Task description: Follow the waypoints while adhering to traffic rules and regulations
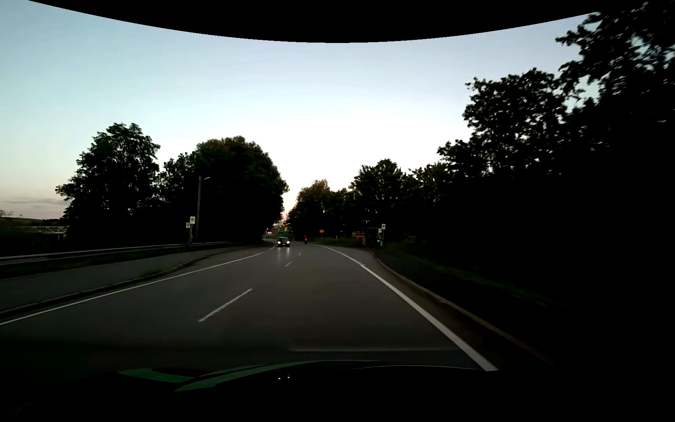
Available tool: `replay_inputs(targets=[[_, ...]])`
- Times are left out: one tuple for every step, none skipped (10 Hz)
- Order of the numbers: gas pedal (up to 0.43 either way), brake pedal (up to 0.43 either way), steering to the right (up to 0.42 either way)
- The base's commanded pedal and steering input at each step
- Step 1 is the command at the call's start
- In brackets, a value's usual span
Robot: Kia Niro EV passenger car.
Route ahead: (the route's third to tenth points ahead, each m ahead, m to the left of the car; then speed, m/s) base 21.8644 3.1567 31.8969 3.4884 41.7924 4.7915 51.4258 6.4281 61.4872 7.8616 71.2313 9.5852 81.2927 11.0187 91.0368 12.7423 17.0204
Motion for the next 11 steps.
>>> replay_inputs(targets=[[0.0,0.0,-0.013],[0.0,0.0,-0.013],[0.0,0.0,-0.013],[0.0,0.0,-0.013],[0.0,0.0,-0.012],[0.0,0.0,-0.01],[0.0,0.0,-0.01],[0.0,0.0,-0.01],[0.0,0.0,-0.01],[0.0,0.0,-0.01],[0.0,0.0,-0.01]])
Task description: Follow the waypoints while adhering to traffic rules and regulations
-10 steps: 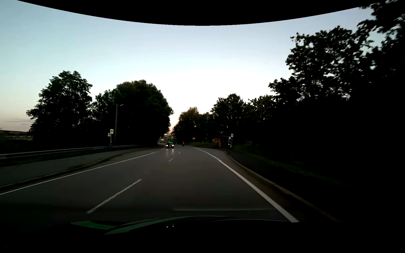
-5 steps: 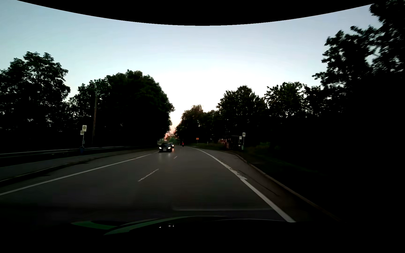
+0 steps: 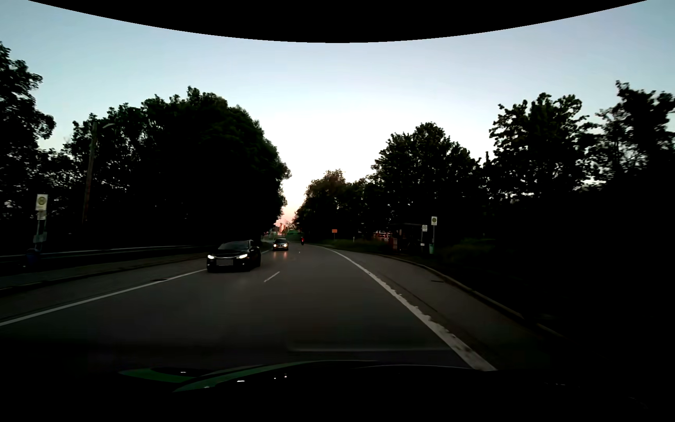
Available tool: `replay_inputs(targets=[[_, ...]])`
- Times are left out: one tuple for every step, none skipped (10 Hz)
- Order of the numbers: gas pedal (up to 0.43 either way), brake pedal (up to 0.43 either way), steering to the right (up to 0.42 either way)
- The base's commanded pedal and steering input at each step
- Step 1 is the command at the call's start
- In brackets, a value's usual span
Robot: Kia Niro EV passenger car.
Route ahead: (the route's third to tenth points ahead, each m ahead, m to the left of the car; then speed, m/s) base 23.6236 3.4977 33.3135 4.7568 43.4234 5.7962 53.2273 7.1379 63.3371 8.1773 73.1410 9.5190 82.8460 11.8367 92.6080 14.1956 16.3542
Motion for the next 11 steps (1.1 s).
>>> replay_inputs(targets=[[0.0,0.0,-0.01],[0.0,0.006,-0.011],[0.0,0.067,-0.013],[0.0,0.128,-0.016],[0.0,0.171,-0.018],[0.0,0.189,-0.018],[0.0,0.201,-0.018],[0.0,0.207,-0.018],[0.0,0.207,-0.018],[0.0,0.207,-0.018],[0.0,0.213,-0.018]])
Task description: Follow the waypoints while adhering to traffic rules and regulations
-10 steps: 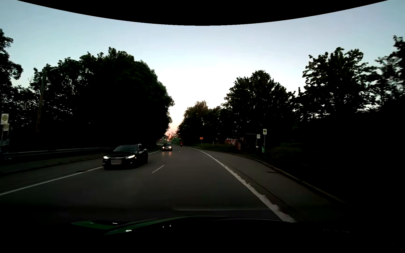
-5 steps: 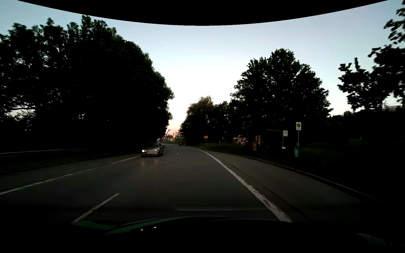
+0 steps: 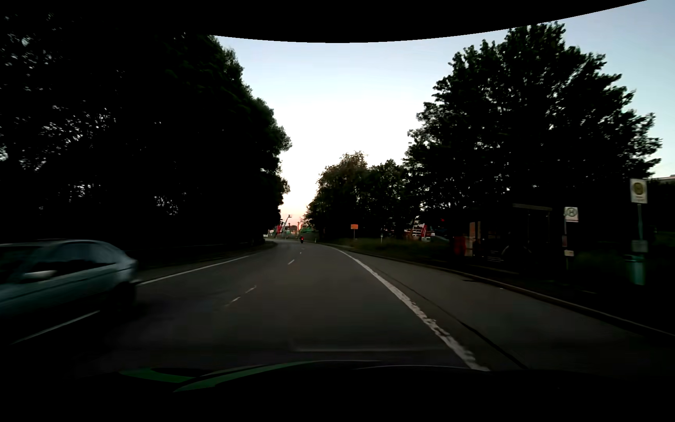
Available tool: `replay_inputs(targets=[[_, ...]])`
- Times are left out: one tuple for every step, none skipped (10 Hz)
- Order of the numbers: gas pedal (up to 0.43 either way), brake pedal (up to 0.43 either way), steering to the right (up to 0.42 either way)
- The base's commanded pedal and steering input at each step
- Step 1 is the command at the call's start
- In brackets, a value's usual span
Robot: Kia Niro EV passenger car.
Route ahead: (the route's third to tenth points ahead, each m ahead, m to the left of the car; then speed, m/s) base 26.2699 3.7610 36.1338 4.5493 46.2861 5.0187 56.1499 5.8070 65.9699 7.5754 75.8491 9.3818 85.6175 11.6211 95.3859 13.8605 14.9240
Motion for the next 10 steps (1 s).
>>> replay_inputs(targets=[[0.0,0.207,-0.017],[0.0,0.201,-0.015],[0.0,0.195,-0.012],[0.0,0.183,-0.01],[0.0,0.177,-0.009],[0.0,0.165,-0.009],[0.0,0.159,-0.009],[0.0,0.152,-0.009],[0.0,0.128,-0.008],[0.0,0.006,-0.008]])
